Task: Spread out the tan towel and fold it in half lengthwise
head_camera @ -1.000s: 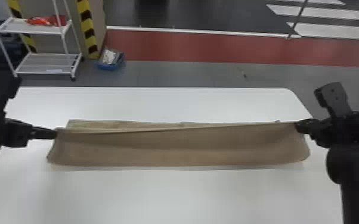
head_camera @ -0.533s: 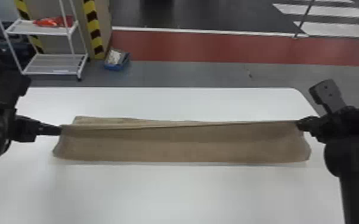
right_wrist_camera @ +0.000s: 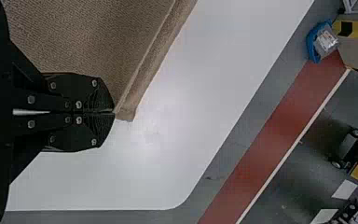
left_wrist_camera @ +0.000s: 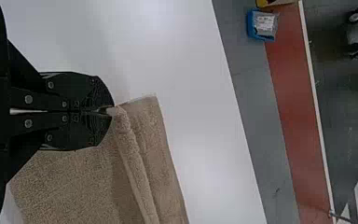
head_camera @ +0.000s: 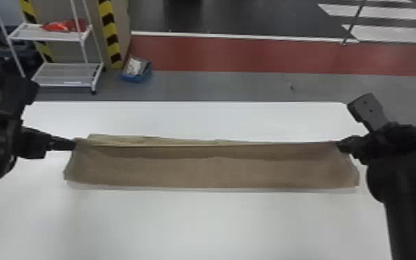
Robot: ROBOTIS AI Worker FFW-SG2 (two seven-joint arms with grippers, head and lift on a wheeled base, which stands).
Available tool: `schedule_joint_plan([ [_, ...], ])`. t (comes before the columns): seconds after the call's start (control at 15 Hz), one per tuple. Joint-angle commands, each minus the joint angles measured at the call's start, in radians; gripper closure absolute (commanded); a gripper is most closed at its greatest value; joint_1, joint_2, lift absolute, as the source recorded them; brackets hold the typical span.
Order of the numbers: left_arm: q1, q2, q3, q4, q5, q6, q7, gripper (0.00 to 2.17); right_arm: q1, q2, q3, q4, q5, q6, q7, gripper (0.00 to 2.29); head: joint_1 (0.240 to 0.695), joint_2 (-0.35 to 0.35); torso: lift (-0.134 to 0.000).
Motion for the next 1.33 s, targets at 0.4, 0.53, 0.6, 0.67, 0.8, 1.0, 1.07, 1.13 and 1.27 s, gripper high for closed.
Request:
schedule_joint_plan([
  [0.4, -0.034, -0.022, -0.013, -0.031, -0.004, 0.034, 0.004, 1.43, -0.019, -0.002, -0.013, 0.064, 0.009, -0.025, -0.014, 1.42, 0.695, -0.095, -0.123],
  [0.53, -0.049, -0.025, -0.016, -0.031, -0.005, 0.037, 0.004, 1.43, -0.019, -0.005, -0.016, 0.07, 0.006, -0.025, -0.014, 1.42, 0.695, -0.1, -0.123],
  [0.6, -0.058, -0.026, -0.024, -0.029, -0.007, 0.04, 0.006, 1.43, -0.016, -0.007, -0.016, 0.07, 0.006, -0.025, -0.014, 1.42, 0.695, -0.102, -0.123],
  [0.67, -0.064, -0.029, -0.031, -0.022, -0.008, 0.037, 0.009, 1.43, -0.014, -0.007, -0.018, 0.07, 0.004, -0.028, -0.014, 1.42, 0.695, -0.104, -0.123],
  [0.8, -0.069, -0.037, -0.042, -0.009, -0.005, 0.037, 0.029, 1.43, -0.01, -0.01, -0.028, 0.072, -0.004, -0.034, -0.014, 1.42, 0.695, -0.111, -0.123],
  [1.0, -0.072, -0.057, -0.044, -0.008, 0.003, 0.034, 0.073, 1.43, 0.001, -0.01, -0.035, 0.078, -0.005, -0.049, -0.021, 1.42, 0.695, -0.119, -0.123],
  [1.07, -0.073, -0.063, -0.044, -0.008, 0.006, 0.034, 0.089, 1.43, 0.004, -0.012, -0.038, 0.078, -0.008, -0.052, -0.023, 1.42, 0.695, -0.12, -0.123],
  [1.13, -0.073, -0.065, -0.042, -0.008, 0.009, 0.034, 0.101, 1.43, 0.007, -0.013, -0.042, 0.076, -0.014, -0.052, -0.021, 1.42, 0.695, -0.122, -0.123],
  [1.27, -0.078, -0.065, -0.038, -0.008, 0.015, 0.037, 0.113, 1.43, 0.013, -0.016, -0.051, 0.07, -0.027, -0.052, -0.021, 1.42, 0.695, -0.127, -0.123],
])
